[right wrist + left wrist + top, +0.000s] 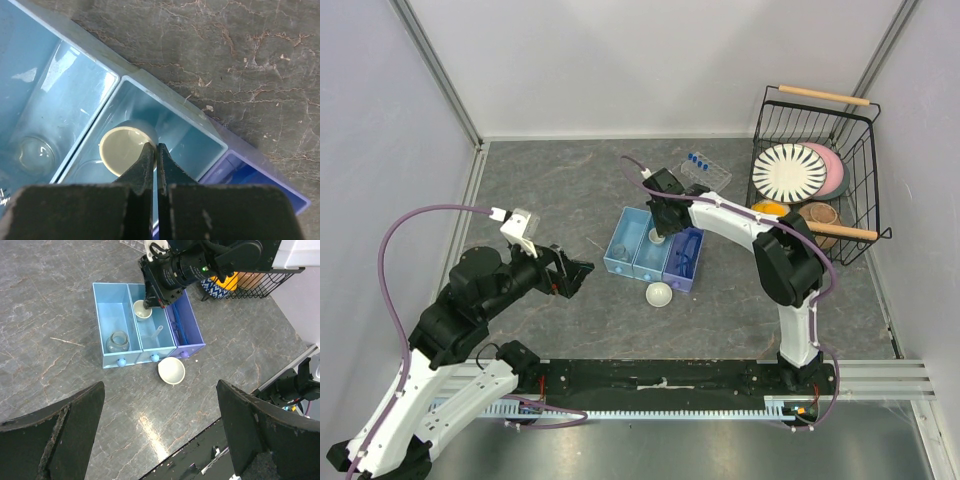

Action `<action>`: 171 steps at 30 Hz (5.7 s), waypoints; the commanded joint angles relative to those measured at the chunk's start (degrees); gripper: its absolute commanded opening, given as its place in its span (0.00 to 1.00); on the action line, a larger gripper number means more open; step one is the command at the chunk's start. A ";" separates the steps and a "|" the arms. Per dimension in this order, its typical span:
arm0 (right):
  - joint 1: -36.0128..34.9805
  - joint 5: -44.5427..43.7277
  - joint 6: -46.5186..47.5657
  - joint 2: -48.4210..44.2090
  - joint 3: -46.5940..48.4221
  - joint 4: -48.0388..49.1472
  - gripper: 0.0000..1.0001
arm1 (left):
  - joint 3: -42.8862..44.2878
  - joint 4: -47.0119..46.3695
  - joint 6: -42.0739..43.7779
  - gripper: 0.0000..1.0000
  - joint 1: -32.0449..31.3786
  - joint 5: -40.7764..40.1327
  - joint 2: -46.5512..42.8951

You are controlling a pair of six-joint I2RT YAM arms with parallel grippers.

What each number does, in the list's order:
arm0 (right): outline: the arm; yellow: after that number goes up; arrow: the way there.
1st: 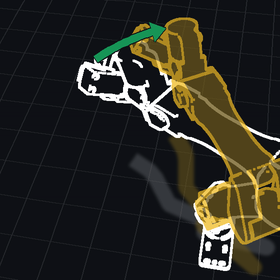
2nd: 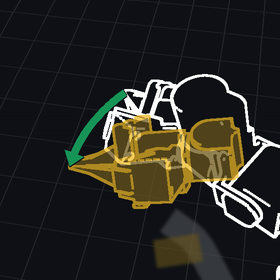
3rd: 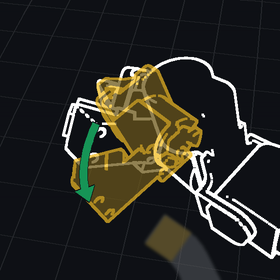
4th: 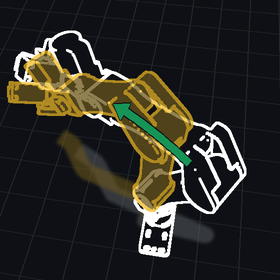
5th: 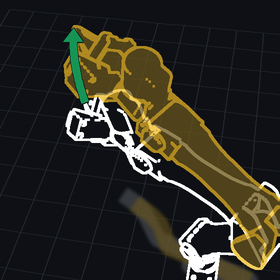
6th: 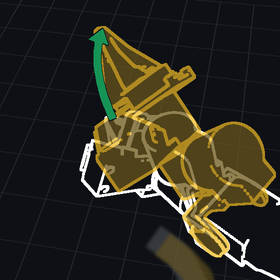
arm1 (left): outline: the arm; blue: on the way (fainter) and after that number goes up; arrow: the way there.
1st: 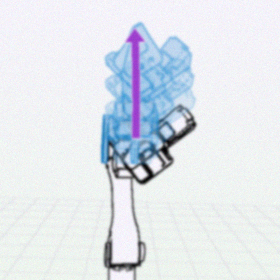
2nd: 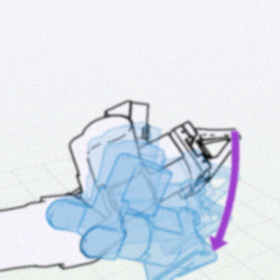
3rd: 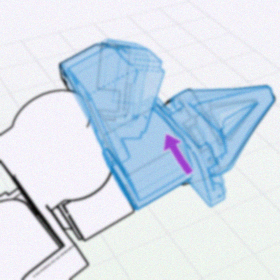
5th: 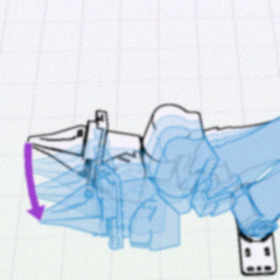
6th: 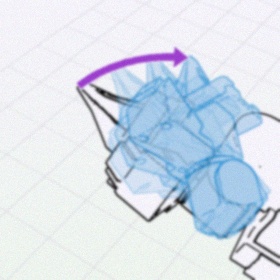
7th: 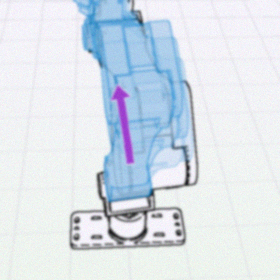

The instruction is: Organize the chemistry lab equipment

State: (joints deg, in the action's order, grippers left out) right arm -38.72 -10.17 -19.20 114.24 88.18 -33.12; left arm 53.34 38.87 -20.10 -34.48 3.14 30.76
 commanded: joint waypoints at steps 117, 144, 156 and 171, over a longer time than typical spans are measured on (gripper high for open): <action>-30.36 -13.90 -24.67 -38.39 -32.12 10.81 0.00 | -5.71 -3.63 -4.34 1.00 0.03 2.49 0.00; -6.55 0.58 18.75 -10.28 4.53 3.77 0.00 | -7.37 -2.04 -3.46 1.00 0.03 2.58 -3.08; 0.92 14.21 29.30 -0.78 11.40 2.98 0.00 | -8.25 -3.19 -3.28 1.00 0.03 4.33 -2.81; 1.28 21.42 32.73 4.50 15.26 0.08 0.00 | -9.66 -5.12 -1.96 1.00 0.03 4.51 -0.88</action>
State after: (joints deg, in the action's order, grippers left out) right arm -37.04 8.75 11.88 118.13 100.33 -31.90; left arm 43.77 37.06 -24.16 -34.48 6.44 29.36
